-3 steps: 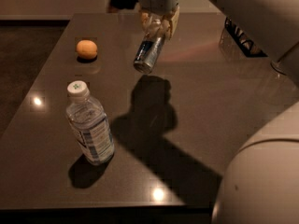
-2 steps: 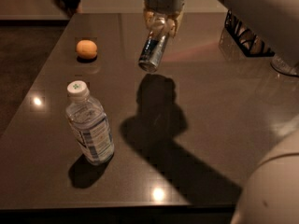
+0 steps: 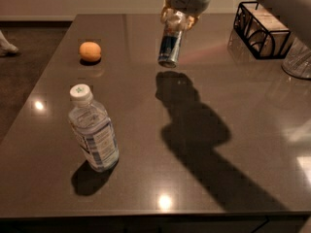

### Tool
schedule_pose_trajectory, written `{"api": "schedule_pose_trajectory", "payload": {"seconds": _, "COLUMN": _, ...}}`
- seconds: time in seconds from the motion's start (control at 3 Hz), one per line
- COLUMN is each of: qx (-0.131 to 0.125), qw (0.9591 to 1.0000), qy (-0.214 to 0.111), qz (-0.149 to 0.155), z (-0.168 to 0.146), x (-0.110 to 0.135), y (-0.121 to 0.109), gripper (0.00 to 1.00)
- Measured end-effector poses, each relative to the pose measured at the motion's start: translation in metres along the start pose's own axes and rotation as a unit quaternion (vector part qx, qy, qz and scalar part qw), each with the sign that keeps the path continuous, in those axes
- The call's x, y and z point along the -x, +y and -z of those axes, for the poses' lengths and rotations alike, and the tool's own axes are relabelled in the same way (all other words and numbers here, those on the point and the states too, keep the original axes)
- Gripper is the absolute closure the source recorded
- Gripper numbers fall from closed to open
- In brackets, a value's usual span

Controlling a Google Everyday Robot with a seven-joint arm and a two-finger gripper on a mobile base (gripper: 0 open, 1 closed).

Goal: Place redbull can upright

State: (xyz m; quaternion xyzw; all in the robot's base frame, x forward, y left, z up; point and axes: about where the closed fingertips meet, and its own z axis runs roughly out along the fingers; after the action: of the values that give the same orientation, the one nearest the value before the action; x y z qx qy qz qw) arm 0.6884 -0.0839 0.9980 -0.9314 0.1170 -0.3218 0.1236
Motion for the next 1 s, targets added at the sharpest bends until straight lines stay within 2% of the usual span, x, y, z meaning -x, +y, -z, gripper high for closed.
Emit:
{"api": "schedule_pose_trajectory", "payload": {"seconds": 0.33, "qx": -0.056, "qw": 0.9968, "qy": 0.029, "qz": 0.047, "z": 0.001, "x": -0.016, "y": -0.005, "gripper": 1.00}}
{"api": "schedule_pose_trajectory", "payload": {"seconds": 0.67, "qx": -0.114, "qw": 0.9875, "qy": 0.060, "qz": 0.091, "z": -0.001, "x": -0.025, "y": -0.013, "gripper": 1.00}}
{"api": "schedule_pose_trajectory", "payload": {"seconds": 1.0, "qx": -0.162, "qw": 0.9712, "qy": 0.108, "qz": 0.137, "z": 0.004, "x": -0.031, "y": -0.021, "gripper": 1.00}}
